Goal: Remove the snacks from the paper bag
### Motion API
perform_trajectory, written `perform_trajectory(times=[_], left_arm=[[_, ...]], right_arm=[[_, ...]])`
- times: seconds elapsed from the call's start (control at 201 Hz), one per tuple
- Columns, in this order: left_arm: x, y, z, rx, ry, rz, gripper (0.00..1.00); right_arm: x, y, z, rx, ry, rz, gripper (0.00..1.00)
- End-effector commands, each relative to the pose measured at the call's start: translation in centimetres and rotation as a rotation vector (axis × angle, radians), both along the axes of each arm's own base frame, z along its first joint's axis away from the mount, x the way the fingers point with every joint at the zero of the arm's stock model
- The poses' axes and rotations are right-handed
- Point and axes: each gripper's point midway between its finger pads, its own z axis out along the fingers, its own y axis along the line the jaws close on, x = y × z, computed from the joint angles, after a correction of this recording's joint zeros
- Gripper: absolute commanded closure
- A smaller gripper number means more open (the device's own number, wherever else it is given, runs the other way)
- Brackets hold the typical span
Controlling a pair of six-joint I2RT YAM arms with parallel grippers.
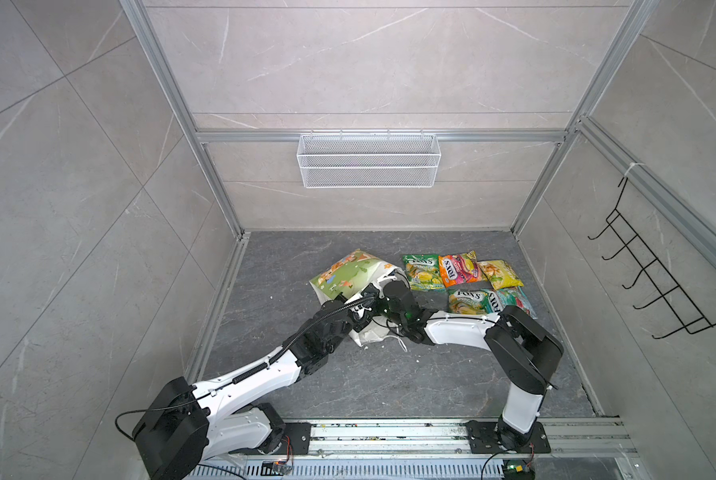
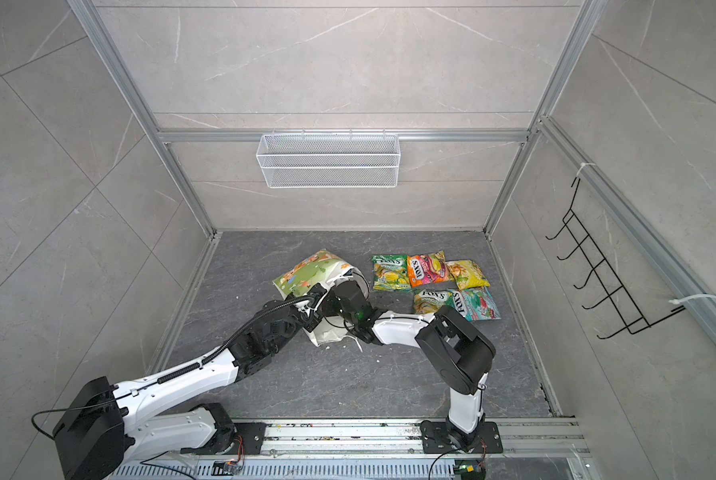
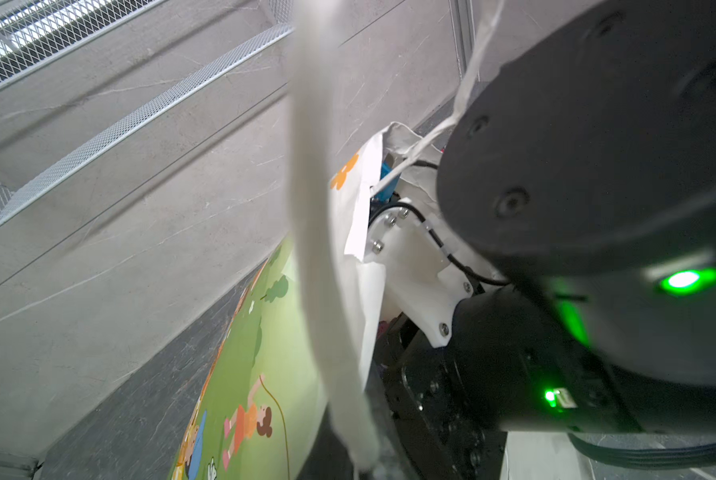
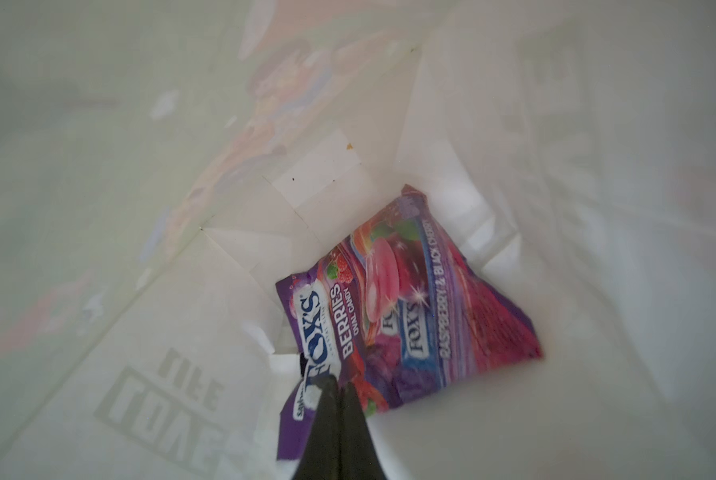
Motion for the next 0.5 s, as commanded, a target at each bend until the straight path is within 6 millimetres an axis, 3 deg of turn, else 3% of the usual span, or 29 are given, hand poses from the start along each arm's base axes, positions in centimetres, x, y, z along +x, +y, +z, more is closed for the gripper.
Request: perform_trajectory(times=[0.0, 0.02, 0.075, 0.289, 0.493], left_arm=[[0.6, 0.5, -0.3, 0.021, 0.003, 0.039, 1.0], [0.6, 0.5, -0.3, 0.02, 0.003, 0.039, 1.0], [0.5, 0.5, -0.3, 0.019, 0.004, 0.034, 1.0], [0.3, 0.3, 0.3, 0.009, 0.001, 0.02, 1.0], [0.3, -0.1, 0.6, 0.001, 0.006, 0.002, 1.0]], right_arm=[[-0.4, -0.6, 2.5, 0.016, -0.024, -0.008, 1.0], [-0.4, -0.8, 2.3, 0.008, -0.008, -0.016, 0.99], [-0.5, -1.3, 1.5, -0.002, 0.045, -0.047, 0.81], [-0.6, -2.1, -0.5, 0.08, 0.171, -0.081, 0.79], [-0.3, -1.1, -2.9, 0.068, 0.324, -0.102, 0.54]])
